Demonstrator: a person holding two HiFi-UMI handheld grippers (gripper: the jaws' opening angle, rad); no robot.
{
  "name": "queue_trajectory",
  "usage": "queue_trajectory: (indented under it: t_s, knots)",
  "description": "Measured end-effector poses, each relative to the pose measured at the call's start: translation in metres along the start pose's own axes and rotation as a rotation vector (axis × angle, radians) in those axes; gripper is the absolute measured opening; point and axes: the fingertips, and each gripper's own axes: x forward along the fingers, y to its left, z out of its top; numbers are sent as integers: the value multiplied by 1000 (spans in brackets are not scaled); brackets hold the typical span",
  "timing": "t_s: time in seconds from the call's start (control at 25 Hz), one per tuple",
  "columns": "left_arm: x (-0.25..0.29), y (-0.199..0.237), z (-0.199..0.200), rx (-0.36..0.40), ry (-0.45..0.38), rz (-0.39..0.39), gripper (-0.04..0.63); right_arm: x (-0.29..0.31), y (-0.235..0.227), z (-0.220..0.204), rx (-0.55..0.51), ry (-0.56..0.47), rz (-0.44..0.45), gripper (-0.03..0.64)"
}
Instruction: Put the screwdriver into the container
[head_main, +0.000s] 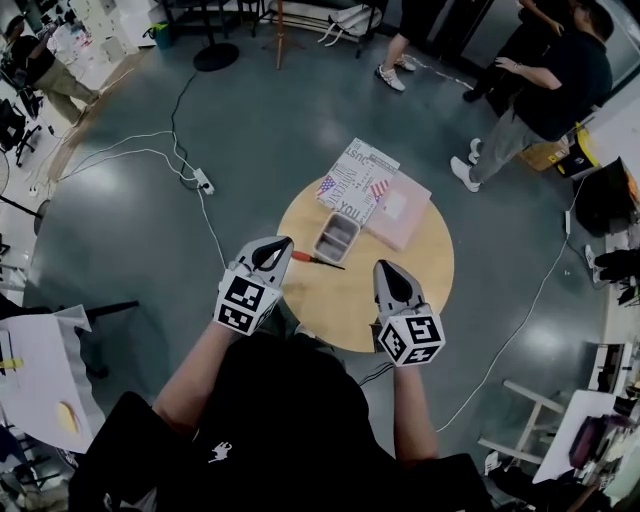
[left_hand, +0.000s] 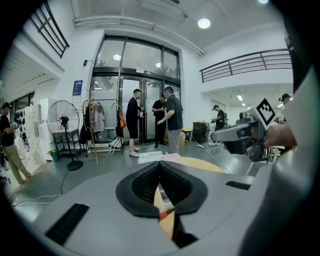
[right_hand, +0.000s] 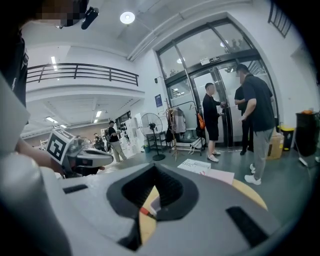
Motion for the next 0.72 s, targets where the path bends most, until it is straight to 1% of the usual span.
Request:
queue_trajectory:
  t_s: [0.08, 0.16, 0.28, 0.44, 0.56, 0.72]
  knots:
    - [7, 1, -8, -11, 9, -10, 2, 5, -1, -5, -3, 2, -1, 2]
    - [16, 2, -25, -8, 50, -33, 2, 11, -3, -11, -7, -9, -8, 2]
    - [32, -3, -52, 45, 128, -77, 3, 21, -11, -25, 18, -10, -27, 2]
    - [53, -3, -83, 96, 183, -103, 3, 32, -20, -45, 47, 26, -48, 2]
    - [67, -7, -100, 147, 227, -131, 3, 36, -20, -54, 47, 54, -48, 2]
    - [81, -10, -119, 211, 278, -156, 3, 40, -16, -64, 27, 91, -27, 2]
